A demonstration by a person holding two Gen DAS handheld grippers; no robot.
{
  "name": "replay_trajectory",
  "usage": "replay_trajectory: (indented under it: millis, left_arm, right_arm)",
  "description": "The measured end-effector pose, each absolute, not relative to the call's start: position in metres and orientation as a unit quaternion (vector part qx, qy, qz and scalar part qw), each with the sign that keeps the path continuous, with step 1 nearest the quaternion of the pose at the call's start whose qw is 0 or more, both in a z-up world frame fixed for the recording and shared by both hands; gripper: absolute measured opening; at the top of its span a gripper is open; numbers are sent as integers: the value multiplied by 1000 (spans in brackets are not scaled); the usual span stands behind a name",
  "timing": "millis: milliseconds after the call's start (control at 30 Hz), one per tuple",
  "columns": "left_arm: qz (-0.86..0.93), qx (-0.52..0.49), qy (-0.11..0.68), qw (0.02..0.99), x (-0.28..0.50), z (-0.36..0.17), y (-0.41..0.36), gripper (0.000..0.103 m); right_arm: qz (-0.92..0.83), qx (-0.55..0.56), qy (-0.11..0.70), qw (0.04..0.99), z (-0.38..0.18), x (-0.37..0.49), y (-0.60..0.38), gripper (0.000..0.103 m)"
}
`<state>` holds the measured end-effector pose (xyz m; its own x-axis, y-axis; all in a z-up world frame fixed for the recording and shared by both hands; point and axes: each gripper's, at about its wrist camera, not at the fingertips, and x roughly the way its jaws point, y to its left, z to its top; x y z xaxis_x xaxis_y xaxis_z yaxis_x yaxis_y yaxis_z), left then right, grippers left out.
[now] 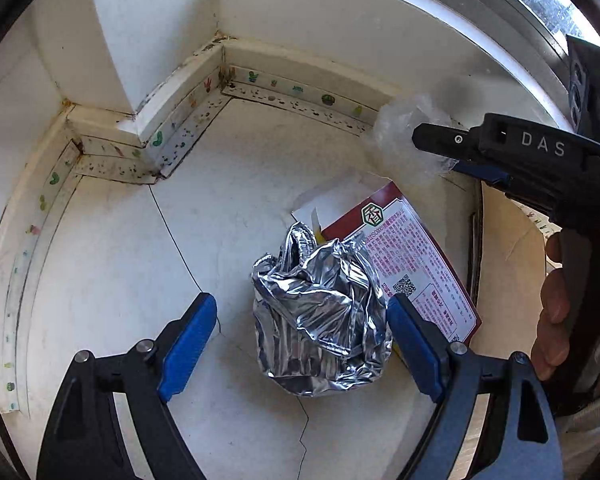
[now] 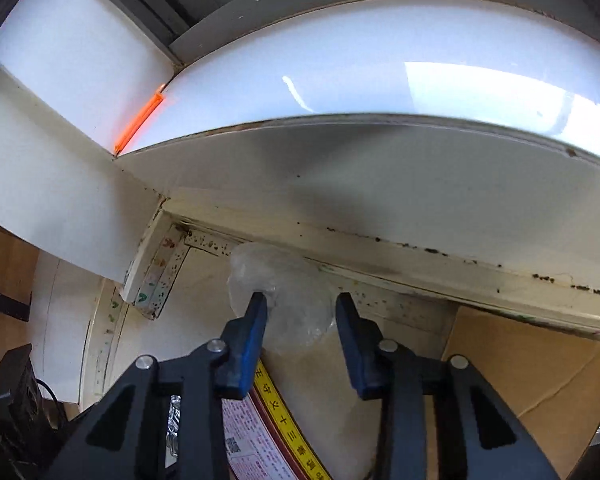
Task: Collect trash
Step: 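Grasp the crumpled foil with the left tool while the right grasps the clear plastic bag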
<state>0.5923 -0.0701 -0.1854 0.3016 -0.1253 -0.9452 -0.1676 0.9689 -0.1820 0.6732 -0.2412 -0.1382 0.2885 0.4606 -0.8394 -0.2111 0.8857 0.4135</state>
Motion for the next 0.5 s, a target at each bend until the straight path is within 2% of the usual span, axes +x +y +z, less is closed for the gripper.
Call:
replay_trajectory:
  millis: [33, 100, 167, 500]
  left_arm:
    - [8, -132, 588, 798, 592, -187, -70, 79]
    - [7, -139, 589, 796, 591, -190, -71, 61]
    - [8, -142, 588, 796, 586, -190, -71, 61]
    - [16, -131, 563, 816, 571, -170, -68, 61]
  right_arm:
    - [218, 106, 556, 795, -135, 671, -239, 21]
    - [226, 102, 556, 794, -131, 666, -238, 19]
    - [237, 101, 554, 792, -124, 658, -238, 15]
    - [299, 151, 570, 750, -99, 611, -248, 15]
